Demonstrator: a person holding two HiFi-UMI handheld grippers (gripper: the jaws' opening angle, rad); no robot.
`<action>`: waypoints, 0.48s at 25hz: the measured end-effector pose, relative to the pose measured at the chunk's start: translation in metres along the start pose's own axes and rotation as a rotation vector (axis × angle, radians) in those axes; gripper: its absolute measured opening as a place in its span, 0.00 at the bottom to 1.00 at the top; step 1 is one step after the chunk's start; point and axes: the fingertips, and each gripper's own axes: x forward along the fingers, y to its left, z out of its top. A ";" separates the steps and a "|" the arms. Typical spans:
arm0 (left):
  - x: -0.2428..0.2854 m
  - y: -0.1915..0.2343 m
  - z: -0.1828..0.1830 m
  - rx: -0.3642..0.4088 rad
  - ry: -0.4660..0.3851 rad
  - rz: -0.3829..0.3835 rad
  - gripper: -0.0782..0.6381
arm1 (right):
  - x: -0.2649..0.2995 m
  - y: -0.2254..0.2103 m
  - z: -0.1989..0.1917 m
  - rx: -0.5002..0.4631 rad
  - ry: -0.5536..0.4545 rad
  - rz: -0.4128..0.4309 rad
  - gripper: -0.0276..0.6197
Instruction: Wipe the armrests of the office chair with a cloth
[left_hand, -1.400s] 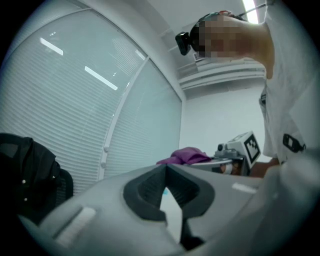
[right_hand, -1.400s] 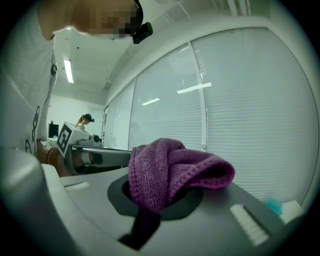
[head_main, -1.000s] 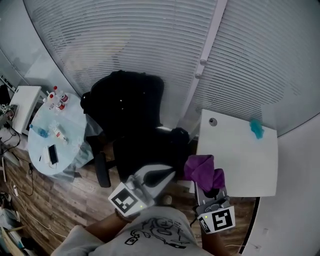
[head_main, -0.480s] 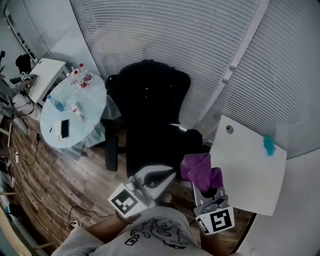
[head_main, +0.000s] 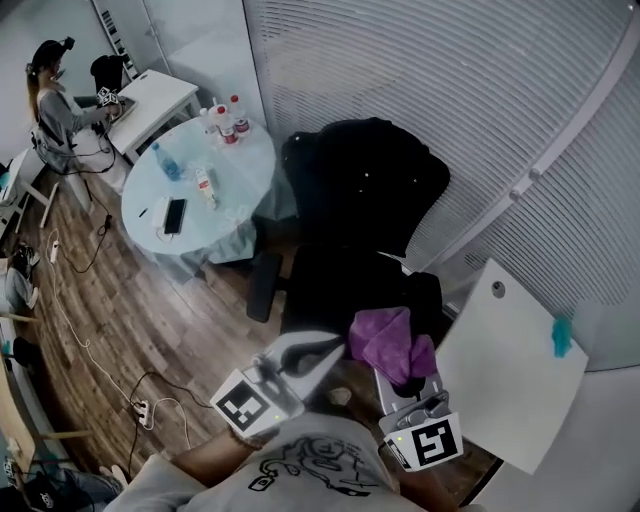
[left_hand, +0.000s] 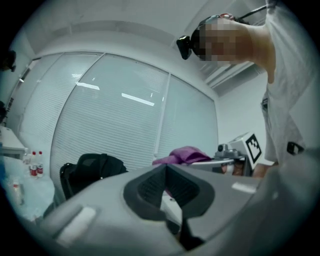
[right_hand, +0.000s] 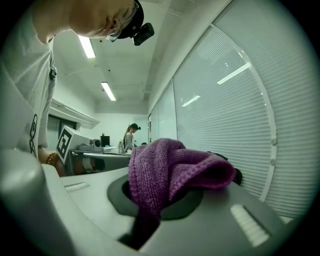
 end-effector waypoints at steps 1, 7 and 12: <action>-0.009 0.006 -0.001 0.003 0.003 0.016 0.11 | 0.008 0.010 0.002 -0.001 -0.008 0.020 0.09; -0.059 0.049 0.000 -0.005 -0.009 0.106 0.11 | 0.060 0.055 0.000 -0.023 -0.006 0.109 0.09; -0.101 0.090 0.010 0.002 -0.021 0.153 0.11 | 0.103 0.089 0.009 -0.039 -0.031 0.166 0.09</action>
